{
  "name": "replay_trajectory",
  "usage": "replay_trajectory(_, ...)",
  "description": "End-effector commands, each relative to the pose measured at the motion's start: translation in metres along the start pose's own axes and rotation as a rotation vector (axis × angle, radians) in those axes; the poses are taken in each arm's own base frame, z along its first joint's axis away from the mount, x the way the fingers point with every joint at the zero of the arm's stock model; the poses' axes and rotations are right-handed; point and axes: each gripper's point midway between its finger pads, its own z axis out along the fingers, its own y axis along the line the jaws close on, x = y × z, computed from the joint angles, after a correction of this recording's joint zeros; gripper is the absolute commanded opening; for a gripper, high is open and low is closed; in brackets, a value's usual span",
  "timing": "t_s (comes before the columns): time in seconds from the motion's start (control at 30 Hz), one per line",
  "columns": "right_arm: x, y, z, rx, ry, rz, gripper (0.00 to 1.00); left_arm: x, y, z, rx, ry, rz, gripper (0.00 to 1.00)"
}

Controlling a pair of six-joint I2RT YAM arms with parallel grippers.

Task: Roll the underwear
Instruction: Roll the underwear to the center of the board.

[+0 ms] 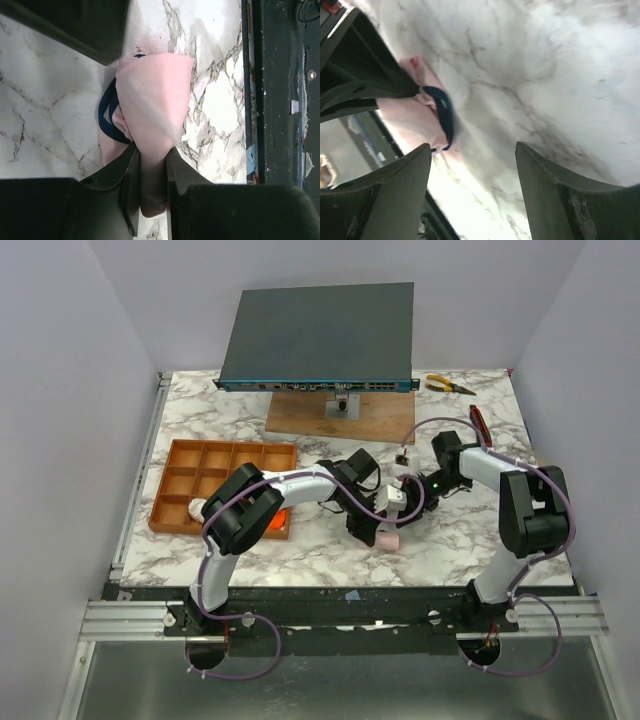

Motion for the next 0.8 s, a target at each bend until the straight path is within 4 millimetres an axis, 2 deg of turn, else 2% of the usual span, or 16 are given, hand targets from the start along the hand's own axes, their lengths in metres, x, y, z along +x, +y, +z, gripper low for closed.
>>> replay_trajectory(0.0, -0.006, -0.052, -0.009, 0.206, -0.029, -0.125, 0.73, 0.069, -0.001, 0.014, 0.009, 0.205, -0.161, 0.00)
replay_trajectory(0.17, -0.006, -0.059, -0.024, 0.235, -0.096, -0.122, 0.73, 0.071, 0.002, 0.015, -0.002, 0.214, -0.174, 0.00)
replay_trajectory(0.33, -0.010, -0.063, -0.058, 0.261, -0.245, -0.143, 0.72, 0.073, 0.004, 0.017, -0.007, 0.223, -0.190, 0.00)
replay_trajectory(0.4, -0.012, -0.053, -0.069, 0.267, -0.290, -0.208, 0.72, 0.074, 0.004, 0.017, -0.008, 0.226, -0.196, 0.00)
replay_trajectory(0.6, -0.007, 0.003, -0.085, 0.252, -0.395, -0.474, 0.73, 0.076, 0.006, 0.019, -0.009, 0.236, -0.215, 0.00)
replay_trajectory(0.77, 0.007, 0.018, -0.088, 0.308, -0.396, -0.628, 0.77, 0.078, 0.006, 0.021, 0.003, 0.248, -0.231, 0.00)
